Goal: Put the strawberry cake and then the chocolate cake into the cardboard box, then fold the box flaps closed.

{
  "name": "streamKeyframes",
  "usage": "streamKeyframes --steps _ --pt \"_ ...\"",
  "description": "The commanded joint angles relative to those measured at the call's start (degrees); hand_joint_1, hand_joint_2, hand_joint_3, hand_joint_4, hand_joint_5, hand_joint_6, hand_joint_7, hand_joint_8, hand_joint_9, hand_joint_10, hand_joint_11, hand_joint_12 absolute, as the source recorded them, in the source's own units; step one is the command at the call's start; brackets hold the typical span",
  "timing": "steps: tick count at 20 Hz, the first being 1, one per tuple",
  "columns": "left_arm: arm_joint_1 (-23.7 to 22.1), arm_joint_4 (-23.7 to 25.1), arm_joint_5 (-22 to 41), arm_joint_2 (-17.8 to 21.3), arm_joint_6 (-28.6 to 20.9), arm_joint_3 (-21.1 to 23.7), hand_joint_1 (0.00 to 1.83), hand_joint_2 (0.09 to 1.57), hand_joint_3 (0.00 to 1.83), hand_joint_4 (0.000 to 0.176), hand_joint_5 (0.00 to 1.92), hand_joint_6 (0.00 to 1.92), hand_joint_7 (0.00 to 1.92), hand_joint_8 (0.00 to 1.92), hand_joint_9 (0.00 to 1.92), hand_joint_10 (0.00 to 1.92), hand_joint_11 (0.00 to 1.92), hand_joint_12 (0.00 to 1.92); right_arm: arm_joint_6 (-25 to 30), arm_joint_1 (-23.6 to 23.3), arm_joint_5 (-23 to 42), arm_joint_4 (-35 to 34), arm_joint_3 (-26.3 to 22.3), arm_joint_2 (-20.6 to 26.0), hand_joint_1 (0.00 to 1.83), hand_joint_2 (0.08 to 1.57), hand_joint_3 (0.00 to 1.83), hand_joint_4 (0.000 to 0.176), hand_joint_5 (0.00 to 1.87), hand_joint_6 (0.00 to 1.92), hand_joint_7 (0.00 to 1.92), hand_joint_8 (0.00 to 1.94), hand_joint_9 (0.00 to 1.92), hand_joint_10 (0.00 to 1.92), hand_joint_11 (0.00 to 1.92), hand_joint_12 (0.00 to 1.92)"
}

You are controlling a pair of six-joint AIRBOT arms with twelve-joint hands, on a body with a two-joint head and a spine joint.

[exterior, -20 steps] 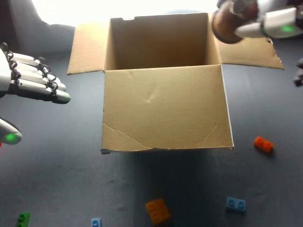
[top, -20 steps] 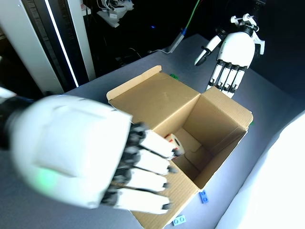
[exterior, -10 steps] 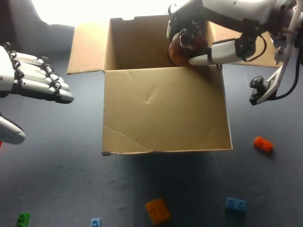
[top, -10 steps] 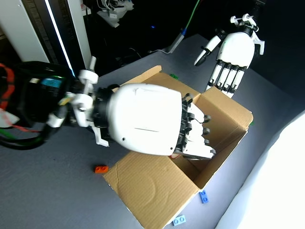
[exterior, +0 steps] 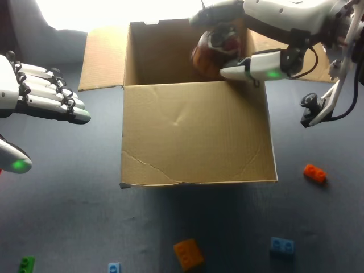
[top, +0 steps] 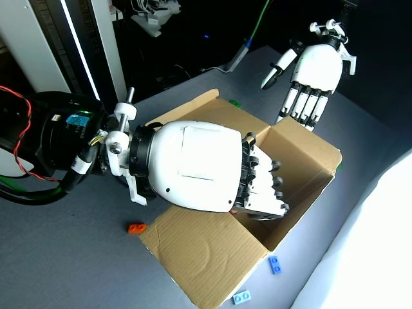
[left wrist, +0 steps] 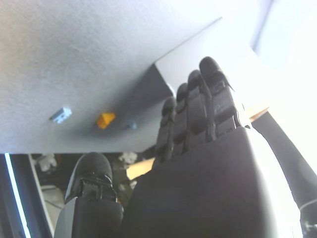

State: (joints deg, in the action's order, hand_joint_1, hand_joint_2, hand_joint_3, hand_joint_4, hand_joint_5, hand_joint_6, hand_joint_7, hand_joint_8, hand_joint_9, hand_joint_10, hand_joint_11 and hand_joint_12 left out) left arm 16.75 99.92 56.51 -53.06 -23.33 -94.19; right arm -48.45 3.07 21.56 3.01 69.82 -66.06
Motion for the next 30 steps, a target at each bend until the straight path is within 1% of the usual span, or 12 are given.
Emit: streamKeyframes --steps 1,3,5,8,11,14,16,17,19,22,25,30 --pt "-0.60 -4.26 0.28 0.43 0.01 0.11 0.00 1.23 0.01 0.033 0.05 0.00 0.11 0.00 0.13 0.00 0.00 0.58 0.09 -0.42 7.02 -0.27 0.24 0.37 0.76 1.03 0.00 0.011 0.07 0.00 0.17 0.00 0.24 0.07 0.00 0.95" --pt "-0.58 -4.26 0.15 0.43 0.01 0.23 0.00 1.23 0.00 0.032 0.05 0.00 0.11 0.00 0.13 0.00 0.00 0.60 -0.23 -0.24 7.02 -0.27 0.28 0.37 0.72 0.99 0.00 0.020 0.00 0.00 0.06 0.00 0.10 0.01 0.00 0.47" --pt "-0.50 -4.26 -0.02 0.44 0.01 0.23 0.00 1.23 0.00 0.032 0.05 0.00 0.11 0.00 0.13 0.00 0.00 0.60 -0.31 -0.21 6.95 -0.26 0.25 0.75 0.72 0.99 0.00 0.020 0.00 0.00 0.06 0.00 0.10 0.01 0.00 0.47" --pt "-0.23 -4.46 -0.27 0.44 0.01 0.30 0.00 1.25 0.01 0.024 0.04 0.00 0.10 0.00 0.13 0.00 0.00 0.57 0.61 -0.38 6.90 -0.23 -0.14 2.57 0.79 0.88 0.00 0.016 0.00 0.00 0.00 0.00 0.00 0.00 0.00 0.00" --pt "0.01 -5.44 -1.58 0.43 0.01 0.43 0.00 1.24 0.00 0.018 0.06 0.01 0.10 0.00 0.13 0.00 0.00 0.57 1.30 -0.46 8.96 -1.55 -0.95 5.25 0.74 0.90 0.00 0.017 0.00 0.00 0.00 0.00 0.00 0.00 0.00 0.00" --pt "0.11 -8.52 -3.51 0.16 0.18 0.46 0.00 1.22 0.00 0.025 0.12 0.01 0.13 0.00 0.15 0.01 0.00 0.68 -1.52 -0.40 8.80 -8.44 -2.93 9.04 0.67 0.93 0.01 0.007 0.00 0.00 0.00 0.00 0.01 0.00 0.02 0.01" --pt "0.03 -9.23 -4.58 -0.10 0.25 0.46 0.00 1.24 0.00 0.025 0.13 0.01 0.13 0.00 0.15 0.00 0.00 0.67 -1.79 0.59 8.03 -9.56 -4.42 12.09 0.60 0.94 0.01 0.013 0.00 0.00 0.01 0.00 0.02 0.01 0.04 0.02" --pt "-0.01 -9.27 -5.23 -0.23 0.26 0.49 0.00 1.24 0.01 0.018 0.13 0.01 0.13 0.00 0.14 0.00 0.00 0.67 -1.89 1.56 7.88 -9.57 -5.19 13.91 0.51 0.98 0.03 0.012 0.00 0.00 0.04 0.01 0.04 0.02 0.04 0.03" --pt "-0.01 -9.29 -5.88 -0.49 0.26 0.63 0.00 1.25 0.00 0.015 0.15 0.01 0.16 0.01 0.15 0.01 0.00 0.69 -1.93 4.06 7.44 -9.63 -5.98 16.78 0.35 1.07 0.00 0.006 0.04 0.01 0.10 0.02 0.11 0.01 0.00 0.28" --pt "-0.65 -9.59 -6.21 -0.65 0.26 1.18 0.00 1.27 0.01 0.023 0.17 0.01 0.20 0.01 0.18 0.01 0.00 0.79 -1.97 8.19 6.01 -10.11 -6.13 20.41 0.14 1.15 0.01 0.000 0.07 0.01 0.13 0.01 0.11 0.01 0.00 0.17" --pt "-2.97 -9.73 -6.22 -0.81 0.26 1.28 0.00 1.26 0.00 0.021 0.20 0.01 0.23 0.01 0.21 0.01 0.00 0.86 -1.97 13.18 6.64 -10.49 -6.37 23.00 0.07 1.18 0.01 0.000 0.07 0.00 0.12 0.01 0.10 0.01 0.01 0.02" --pt "-6.86 -9.79 -5.98 -1.13 0.26 0.81 0.00 1.26 0.00 0.025 0.17 0.00 0.19 0.00 0.18 0.00 0.00 0.75 -0.74 16.90 4.47 -10.49 -6.40 23.39 0.07 1.19 0.00 0.000 0.12 0.01 0.17 0.00 0.14 0.01 0.00 0.23"
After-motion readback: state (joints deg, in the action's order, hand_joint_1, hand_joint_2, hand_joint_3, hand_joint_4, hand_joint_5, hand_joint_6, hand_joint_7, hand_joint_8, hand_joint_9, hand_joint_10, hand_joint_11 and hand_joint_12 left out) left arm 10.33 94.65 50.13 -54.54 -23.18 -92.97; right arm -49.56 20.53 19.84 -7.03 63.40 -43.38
